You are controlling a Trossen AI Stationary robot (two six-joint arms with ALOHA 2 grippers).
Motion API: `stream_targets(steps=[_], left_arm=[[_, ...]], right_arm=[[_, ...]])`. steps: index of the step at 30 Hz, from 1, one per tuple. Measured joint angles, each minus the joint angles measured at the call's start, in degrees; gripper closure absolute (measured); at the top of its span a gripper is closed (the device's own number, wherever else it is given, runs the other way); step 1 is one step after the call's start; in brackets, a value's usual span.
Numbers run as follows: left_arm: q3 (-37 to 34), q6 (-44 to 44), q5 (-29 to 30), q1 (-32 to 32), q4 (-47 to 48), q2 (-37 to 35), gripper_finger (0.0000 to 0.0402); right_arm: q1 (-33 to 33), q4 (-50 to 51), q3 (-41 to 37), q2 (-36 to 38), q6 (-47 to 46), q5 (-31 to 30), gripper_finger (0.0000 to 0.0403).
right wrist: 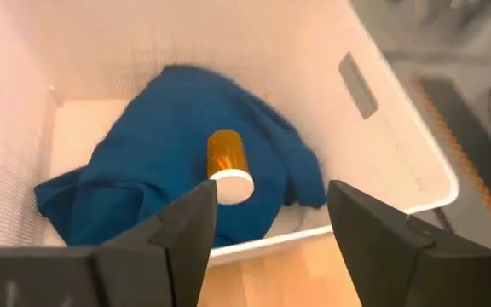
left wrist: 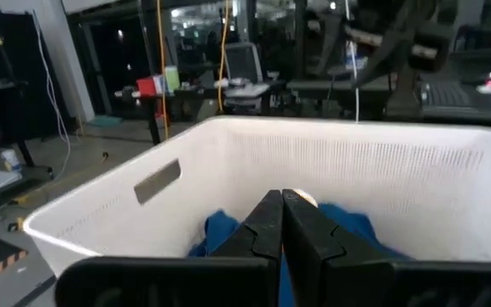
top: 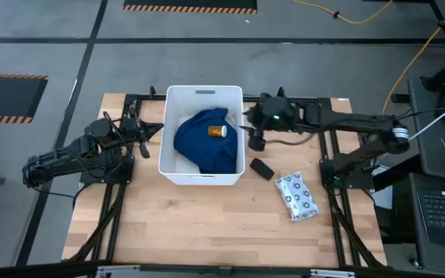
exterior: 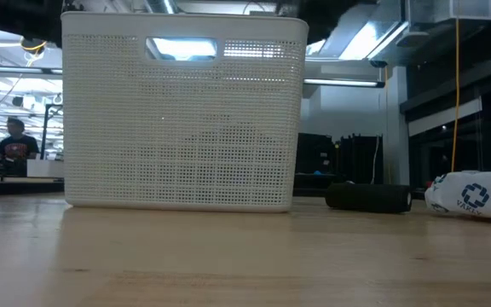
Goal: Pick & place medical supplies in basket/bin
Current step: Put the black bandage into the white bin
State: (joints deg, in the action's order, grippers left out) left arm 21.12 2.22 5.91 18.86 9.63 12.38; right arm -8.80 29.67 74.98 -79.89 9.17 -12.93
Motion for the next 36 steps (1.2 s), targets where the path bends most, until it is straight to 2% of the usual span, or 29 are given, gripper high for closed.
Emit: stream_targets(steps=[8,12,19,25,28,33,36], left_arm=[[0.0,0.0,-4.5,0.0,-1.9,0.0,0.04],[0.0,0.0,-4.3,0.0,-2.1,0.0,0.0399],[0.0,2.0,-4.1,0.0,-2.2,0.0,0.0395],[0.0,2.0,-4.0,0.0,-2.4,0.0,0.0398],[0.0,2.0,-4.0,0.0,-2.4,0.0,0.0396],[0.0,2.0,-4.0,0.0,-4.2,0.0,0.0398],[0.0,2.0,-5.0,0.0,-6.5,0.0,0.0399]], right_arm=[[0.0,-18.9,-23.0,12.5,4.2,5.8,0.0187],[0.0,-27.5,-33.5,16.8,6.1,6.6,0.0188],[-0.2,-43.0,-45.7,21.1,5.7,6.6,0.0188],[-0.2,-49.2,-51.5,21.0,2.2,6.6,0.0188],[-0.2,-47.8,-51.5,21.0,-6.0,6.5,0.0188],[1.3,-31.2,-46.1,21.0,-15.2,6.3,0.0193],[3.3,-22.5,-42.1,21.0,-18.1,4.0,0.0209]])
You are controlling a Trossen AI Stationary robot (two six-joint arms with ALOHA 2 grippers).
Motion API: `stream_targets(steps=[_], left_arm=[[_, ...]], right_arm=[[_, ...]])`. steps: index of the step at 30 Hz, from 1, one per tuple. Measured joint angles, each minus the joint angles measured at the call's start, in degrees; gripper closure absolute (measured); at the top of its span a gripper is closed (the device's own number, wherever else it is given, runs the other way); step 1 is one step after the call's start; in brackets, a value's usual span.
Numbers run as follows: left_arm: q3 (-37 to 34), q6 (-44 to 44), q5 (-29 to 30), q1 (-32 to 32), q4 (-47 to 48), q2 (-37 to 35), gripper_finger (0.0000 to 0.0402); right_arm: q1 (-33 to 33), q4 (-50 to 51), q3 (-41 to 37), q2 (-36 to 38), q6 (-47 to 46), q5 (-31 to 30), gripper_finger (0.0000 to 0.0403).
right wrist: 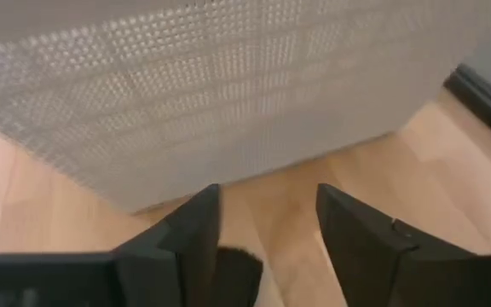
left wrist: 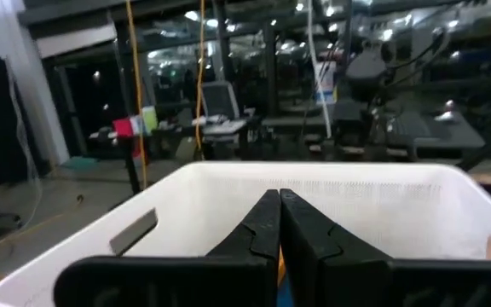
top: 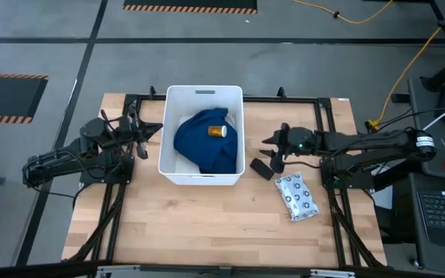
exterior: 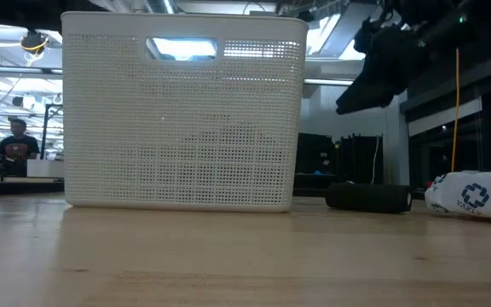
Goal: Pick & place medical supplies in basket/bin
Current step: Put the black bandage into the white bin
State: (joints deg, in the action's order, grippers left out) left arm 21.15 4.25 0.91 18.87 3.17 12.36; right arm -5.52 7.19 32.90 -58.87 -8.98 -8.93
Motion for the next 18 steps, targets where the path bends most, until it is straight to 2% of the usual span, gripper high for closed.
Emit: stream_targets(steps=[5,7,10,15,18], left_arm=[[0.0,0.0,-1.1,0.0,-2.7,0.0,0.0397],[0.0,0.0,-1.0,0.0,-2.7,0.0,0.0396],[0.0,0.0,-1.0,0.0,-2.7,0.0,0.0397],[0.0,-0.5,-1.0,0.0,-2.4,0.0,0.04],[0.0,-0.5,-2.0,0.0,-1.2,0.0,0.0399]], right_arm=[[3.7,8.0,5.4,-1.0,-2.7,-1.3,0.025],[5.8,11.5,8.1,-2.0,-2.5,-3.6,0.0272],[8.6,17.6,12.5,-3.6,-2.8,-8.6,0.0313],[13.2,24.9,18.3,-6.7,-6.3,-9.3,0.0387],[15.6,28.0,20.3,-8.6,-9.5,-9.3,0.0395]])
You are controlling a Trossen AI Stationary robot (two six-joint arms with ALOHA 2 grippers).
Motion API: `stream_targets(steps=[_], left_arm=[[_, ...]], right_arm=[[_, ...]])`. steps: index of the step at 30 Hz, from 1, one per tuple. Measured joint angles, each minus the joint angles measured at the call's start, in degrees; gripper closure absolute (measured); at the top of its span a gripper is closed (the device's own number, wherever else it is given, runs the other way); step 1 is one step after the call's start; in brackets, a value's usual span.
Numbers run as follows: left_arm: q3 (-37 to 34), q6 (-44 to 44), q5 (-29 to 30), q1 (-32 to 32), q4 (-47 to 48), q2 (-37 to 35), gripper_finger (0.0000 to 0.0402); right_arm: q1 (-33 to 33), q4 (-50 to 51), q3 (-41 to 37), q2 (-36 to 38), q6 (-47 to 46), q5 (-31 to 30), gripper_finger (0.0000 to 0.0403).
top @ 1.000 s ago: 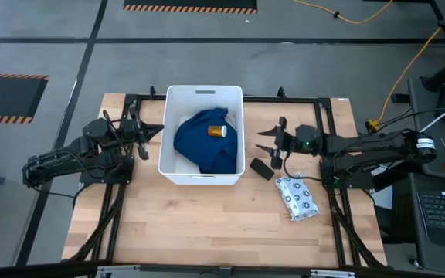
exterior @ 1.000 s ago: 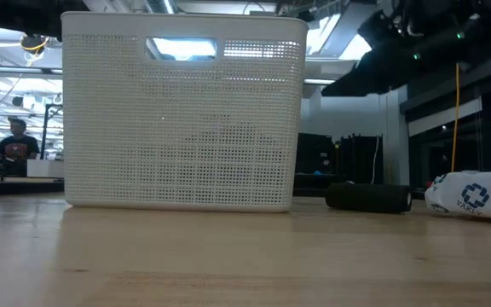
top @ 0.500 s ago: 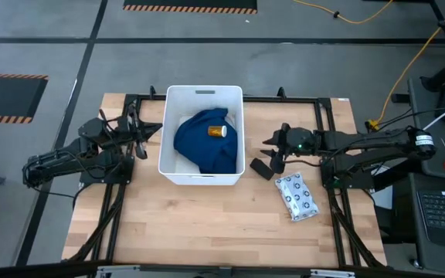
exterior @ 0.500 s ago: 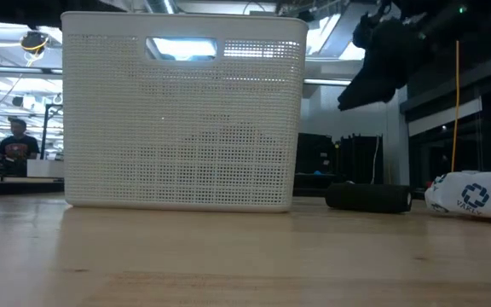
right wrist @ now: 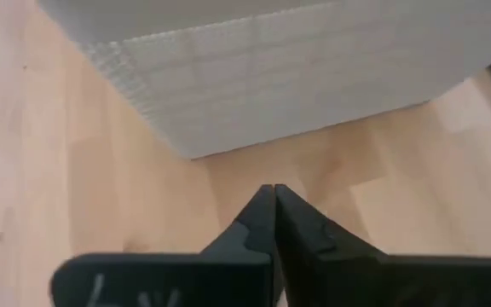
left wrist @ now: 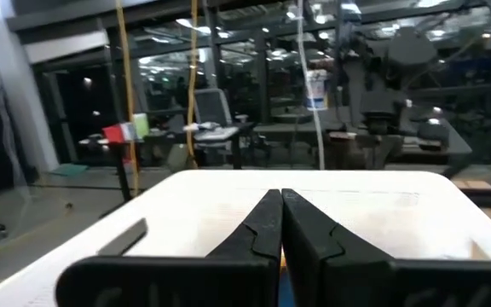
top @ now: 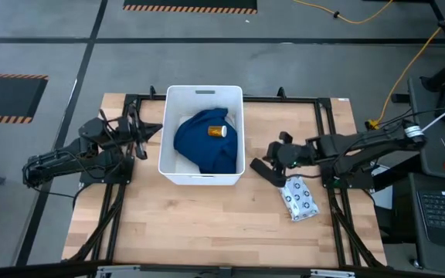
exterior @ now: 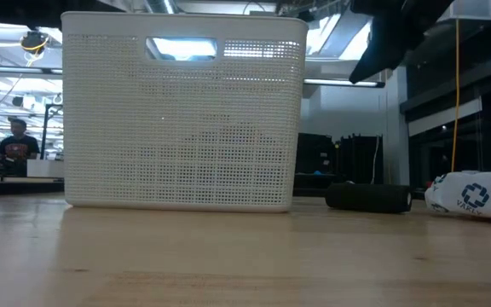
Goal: Pick & place medical supplies in basket/bin
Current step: Put the black bandage into the white bin
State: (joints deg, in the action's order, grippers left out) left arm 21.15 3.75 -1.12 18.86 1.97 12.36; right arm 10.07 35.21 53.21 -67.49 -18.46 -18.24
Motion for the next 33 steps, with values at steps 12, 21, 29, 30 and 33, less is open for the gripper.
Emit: stream_targets(steps=[12,21,29,30,33], left_arm=[[0.0,0.0,-5.1,0.0,1.4,0.0,0.04],[0.0,-0.1,-5.2,0.0,1.4,0.0,0.0399],[0.0,-0.2,-5.2,0.0,1.3,0.0,0.0396],[0.0,-0.2,-5.2,0.0,1.3,0.0,0.0396],[0.0,-0.1,-5.2,0.0,1.3,0.0,0.0399]], right_arm=[[3.3,8.7,4.7,-5.9,-9.9,4.3,0.039],[3.3,12.4,4.6,-8.3,-11.3,3.0,0.027],[3.2,14.5,4.6,-15.5,-13.0,1.4,0.0165],[3.2,14.4,4.6,-16.5,-13.0,1.4,0.0157],[3.2,14.2,4.5,-19.5,-12.9,1.4,0.0136]])
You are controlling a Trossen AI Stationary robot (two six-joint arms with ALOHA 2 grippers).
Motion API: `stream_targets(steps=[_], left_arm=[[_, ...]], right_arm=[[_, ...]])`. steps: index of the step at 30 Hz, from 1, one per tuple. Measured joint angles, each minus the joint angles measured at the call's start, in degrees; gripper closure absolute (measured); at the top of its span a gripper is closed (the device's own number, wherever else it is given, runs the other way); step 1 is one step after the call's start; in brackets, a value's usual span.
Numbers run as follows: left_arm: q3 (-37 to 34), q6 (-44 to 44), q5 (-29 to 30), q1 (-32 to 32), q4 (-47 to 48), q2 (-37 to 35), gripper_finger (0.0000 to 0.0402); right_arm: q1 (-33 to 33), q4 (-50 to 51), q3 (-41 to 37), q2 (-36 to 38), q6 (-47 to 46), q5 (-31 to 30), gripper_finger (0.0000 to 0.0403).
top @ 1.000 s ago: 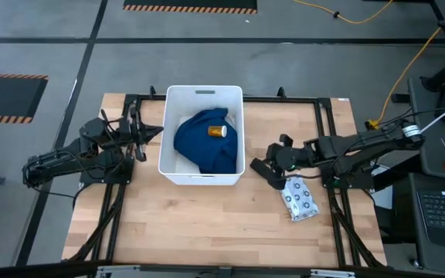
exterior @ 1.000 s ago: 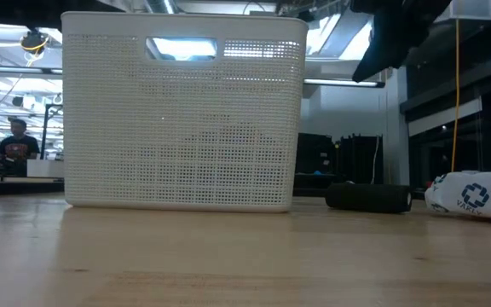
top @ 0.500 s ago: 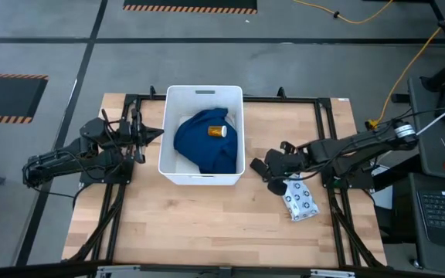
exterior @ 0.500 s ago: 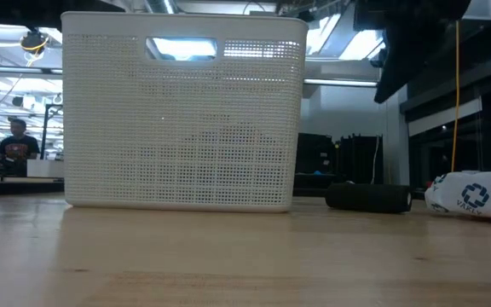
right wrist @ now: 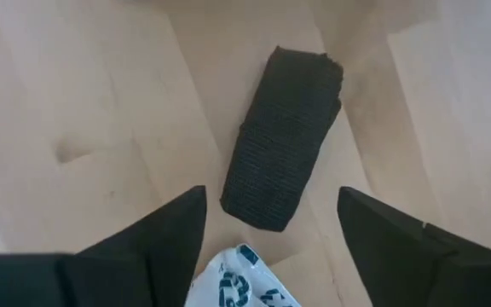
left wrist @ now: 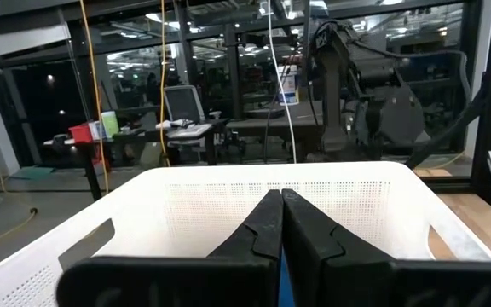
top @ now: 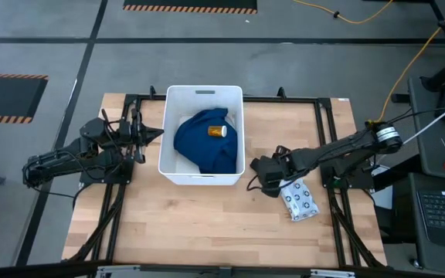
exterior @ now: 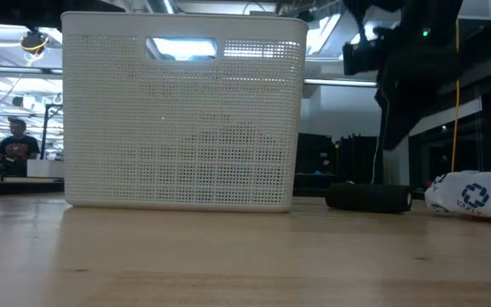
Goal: Pick & place medical supplies in basket/bin
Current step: Put the black bandage into the white bin
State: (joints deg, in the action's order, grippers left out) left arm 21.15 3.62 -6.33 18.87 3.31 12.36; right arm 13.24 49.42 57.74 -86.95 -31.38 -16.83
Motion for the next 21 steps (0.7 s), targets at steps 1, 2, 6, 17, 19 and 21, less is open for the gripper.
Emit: stream_targets(steps=[1,2,6,17,19,21], left_arm=[[0.0,0.0,0.0,0.0,0.0,0.0,0.04],[0.0,0.1,0.0,0.0,0.0,0.0,0.04],[0.0,0.1,0.0,0.0,0.5,0.0,0.0398],[0.0,0.1,0.0,0.0,3.5,0.0,0.04],[0.0,0.1,0.0,0.0,3.5,0.0,0.0397],[0.0,0.1,0.0,0.0,3.5,0.0,0.0396]], right_arm=[[-0.2,-0.2,0.0,-0.8,0.0,0.0,0.0131],[-0.4,-0.5,0.0,-1.5,-0.1,0.0,0.0127],[-1.5,-1.2,-0.1,-3.0,-1.2,0.0,0.0122],[-4.2,-20.3,-11.7,-0.5,-1.0,2.6,0.0121],[-4.5,-23.0,-13.2,-0.4,0.2,2.9,0.0121],[-5.0,-23.5,-14.3,-0.4,0.1,2.0,0.0121]])
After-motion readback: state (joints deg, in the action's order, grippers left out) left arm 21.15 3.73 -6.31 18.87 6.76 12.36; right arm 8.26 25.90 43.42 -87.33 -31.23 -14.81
